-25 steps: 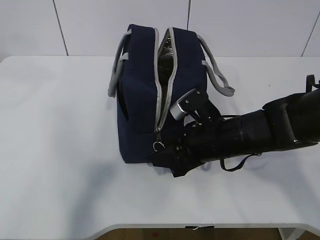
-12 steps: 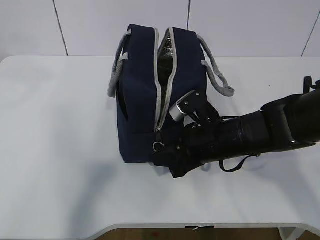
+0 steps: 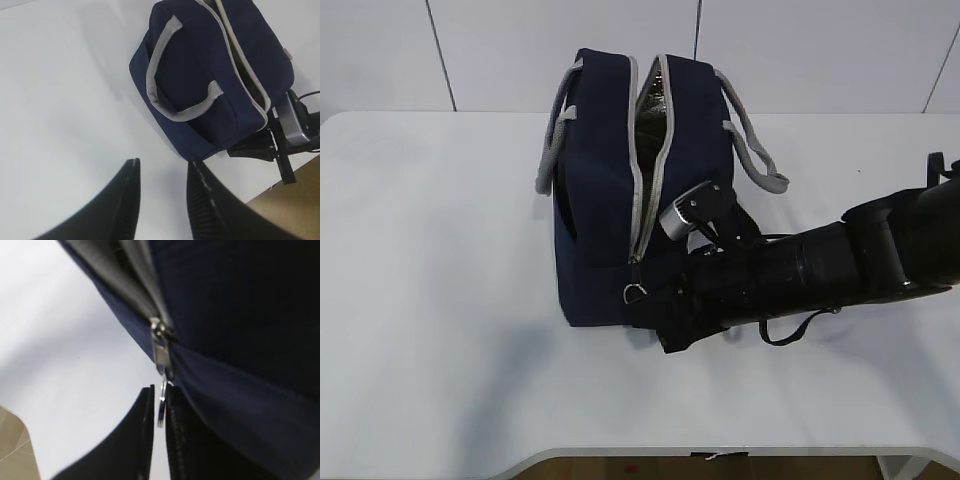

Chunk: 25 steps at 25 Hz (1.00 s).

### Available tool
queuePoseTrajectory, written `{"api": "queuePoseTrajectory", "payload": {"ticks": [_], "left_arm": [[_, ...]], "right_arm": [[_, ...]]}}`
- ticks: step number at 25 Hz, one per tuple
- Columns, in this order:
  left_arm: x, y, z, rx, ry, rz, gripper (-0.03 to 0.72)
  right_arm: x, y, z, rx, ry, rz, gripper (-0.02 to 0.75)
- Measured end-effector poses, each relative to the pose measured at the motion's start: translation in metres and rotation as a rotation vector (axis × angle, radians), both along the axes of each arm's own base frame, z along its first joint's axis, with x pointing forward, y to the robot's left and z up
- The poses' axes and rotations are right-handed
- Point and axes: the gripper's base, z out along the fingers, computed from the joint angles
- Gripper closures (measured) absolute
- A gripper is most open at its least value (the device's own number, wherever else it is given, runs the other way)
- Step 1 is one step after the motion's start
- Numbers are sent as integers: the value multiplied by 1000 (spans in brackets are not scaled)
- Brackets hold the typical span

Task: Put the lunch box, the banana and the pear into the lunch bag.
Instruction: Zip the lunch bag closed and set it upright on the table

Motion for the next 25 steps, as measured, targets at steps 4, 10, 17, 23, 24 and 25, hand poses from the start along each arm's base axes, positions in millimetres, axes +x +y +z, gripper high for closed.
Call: {"api": "queuePoseTrajectory", "payload": {"ticks": [4,10,17,23,24,25], "left_arm": [[0,0,0,0,0,0,443],[0,0,0,0,0,0,443],[0,0,0,0,0,0,443],[1,0,-7,6,22,1,443],[1,0,-10,9,33,1,443],[2,0,-13,11,44,1,443]], "right_arm": [[0,0,0,7,16,-12,717],[0,0,0,28,66,-49,731],[-1,1,7,69,105,-80,731],[-5,0,33,123,99,-96,731],[-6,0,37,126,103,-97,731],[-7,-1,39,126,108,-94,731]]}}
